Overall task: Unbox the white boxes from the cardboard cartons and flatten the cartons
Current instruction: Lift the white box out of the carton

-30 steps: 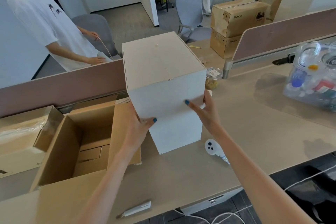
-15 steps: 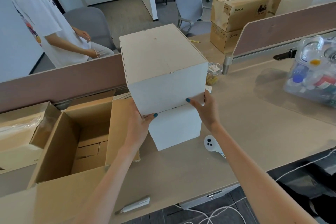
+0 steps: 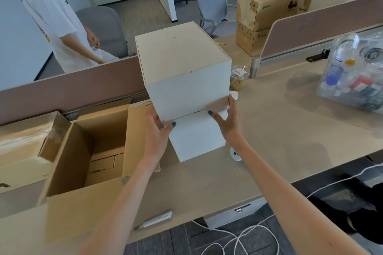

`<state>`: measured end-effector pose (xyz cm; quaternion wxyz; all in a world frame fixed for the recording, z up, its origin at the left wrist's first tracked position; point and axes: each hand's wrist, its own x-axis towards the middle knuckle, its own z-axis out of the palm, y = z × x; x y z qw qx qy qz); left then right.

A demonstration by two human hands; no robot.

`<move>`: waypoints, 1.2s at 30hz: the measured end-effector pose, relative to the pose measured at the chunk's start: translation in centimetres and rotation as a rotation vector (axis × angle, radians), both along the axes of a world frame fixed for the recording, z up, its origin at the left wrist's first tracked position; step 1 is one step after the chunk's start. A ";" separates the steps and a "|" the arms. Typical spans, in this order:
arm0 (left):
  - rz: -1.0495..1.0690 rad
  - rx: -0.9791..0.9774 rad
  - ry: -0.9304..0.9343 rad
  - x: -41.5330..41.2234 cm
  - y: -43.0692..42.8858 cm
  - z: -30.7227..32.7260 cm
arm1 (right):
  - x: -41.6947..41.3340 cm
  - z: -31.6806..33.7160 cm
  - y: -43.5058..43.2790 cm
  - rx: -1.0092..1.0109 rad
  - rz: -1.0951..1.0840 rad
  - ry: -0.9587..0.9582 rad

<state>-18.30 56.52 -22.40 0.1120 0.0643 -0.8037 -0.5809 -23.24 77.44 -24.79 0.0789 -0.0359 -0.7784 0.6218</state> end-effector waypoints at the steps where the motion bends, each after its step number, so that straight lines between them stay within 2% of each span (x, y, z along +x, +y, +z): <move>1: -0.007 0.005 -0.011 0.5 -0.3 -0.4 | 0.7 -0.4 0.0 0.026 0.011 0.003; 4: -0.008 -0.061 -0.048 2.5 -1.5 -2.3 | 3.2 -1.5 0.0 0.140 0.045 0.085; 8: 0.028 -0.296 -0.088 6.1 -3.6 -4.1 | 6.3 -3.2 -1.4 0.238 0.162 0.143; 12: 0.080 -0.618 -0.047 9.1 -6.8 -5.6 | 8.3 -5.6 -3.4 0.330 0.302 0.105; 15: 0.158 -0.757 -0.085 9.9 -9.5 -7.2 | 9.0 -7.1 -4.8 0.422 0.377 0.029; 19: 0.281 -0.706 -0.297 10.1 -11.1 -8.5 | 9.7 -8.5 -6.1 0.496 0.449 -0.050; 27: 0.268 -0.689 -0.575 7.2 -12.4 -9.7 | 9.9 -11.2 -7.6 0.544 0.501 -0.084; 32: 0.331 -0.758 -0.464 7.2 -12.9 -9.8 | 9.7 -12.0 -8.3 0.494 0.504 -0.119; 36: 0.467 -0.613 -0.321 7.8 -14.5 -7.7 | 9.0 -12.1 -9.4 0.321 0.489 -0.231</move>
